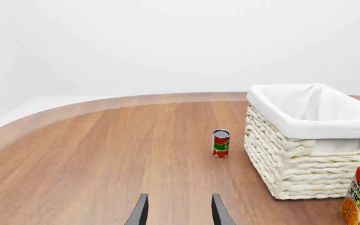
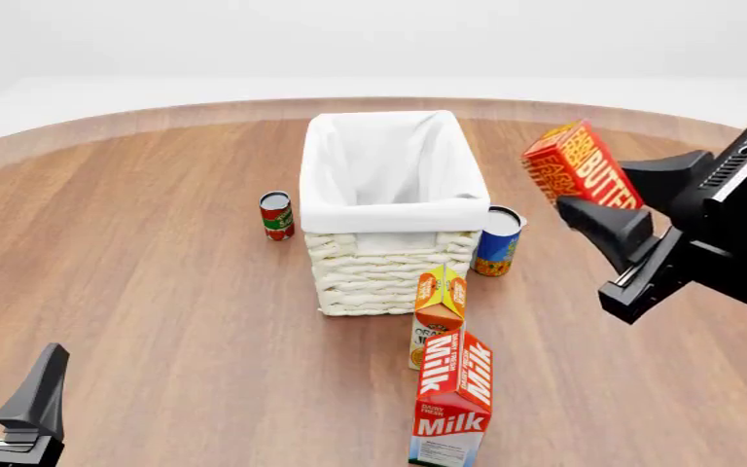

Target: Pick up the butter and put it in the basket.

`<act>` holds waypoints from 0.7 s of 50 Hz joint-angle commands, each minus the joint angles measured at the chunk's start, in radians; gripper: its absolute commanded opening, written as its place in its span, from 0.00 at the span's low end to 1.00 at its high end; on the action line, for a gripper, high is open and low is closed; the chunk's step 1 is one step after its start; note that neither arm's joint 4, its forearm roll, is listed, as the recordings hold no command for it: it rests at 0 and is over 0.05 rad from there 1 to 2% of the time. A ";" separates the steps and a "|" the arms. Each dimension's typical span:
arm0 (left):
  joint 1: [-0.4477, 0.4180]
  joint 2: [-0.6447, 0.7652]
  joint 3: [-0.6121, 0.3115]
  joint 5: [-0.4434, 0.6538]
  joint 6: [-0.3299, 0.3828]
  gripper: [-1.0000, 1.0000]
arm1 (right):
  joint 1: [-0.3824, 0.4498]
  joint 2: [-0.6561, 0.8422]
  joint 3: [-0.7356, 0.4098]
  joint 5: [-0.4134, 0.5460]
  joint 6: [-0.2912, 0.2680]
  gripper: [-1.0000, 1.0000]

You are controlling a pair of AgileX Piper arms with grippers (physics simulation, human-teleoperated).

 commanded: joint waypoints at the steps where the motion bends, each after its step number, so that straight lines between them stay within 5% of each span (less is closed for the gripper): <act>1: 0.000 0.000 0.000 0.000 0.000 1.00 | 0.018 0.017 -0.052 -0.003 0.007 0.00; 22: 0.000 0.000 0.000 0.000 0.000 1.00 | 0.041 0.061 -0.144 0.022 0.004 0.00; 30: 0.000 0.000 0.000 0.000 0.000 1.00 | 0.048 0.099 -0.229 0.063 0.126 0.00; 35: 0.000 0.000 0.000 0.000 0.000 1.00 | 0.049 0.128 -0.249 0.072 0.156 0.00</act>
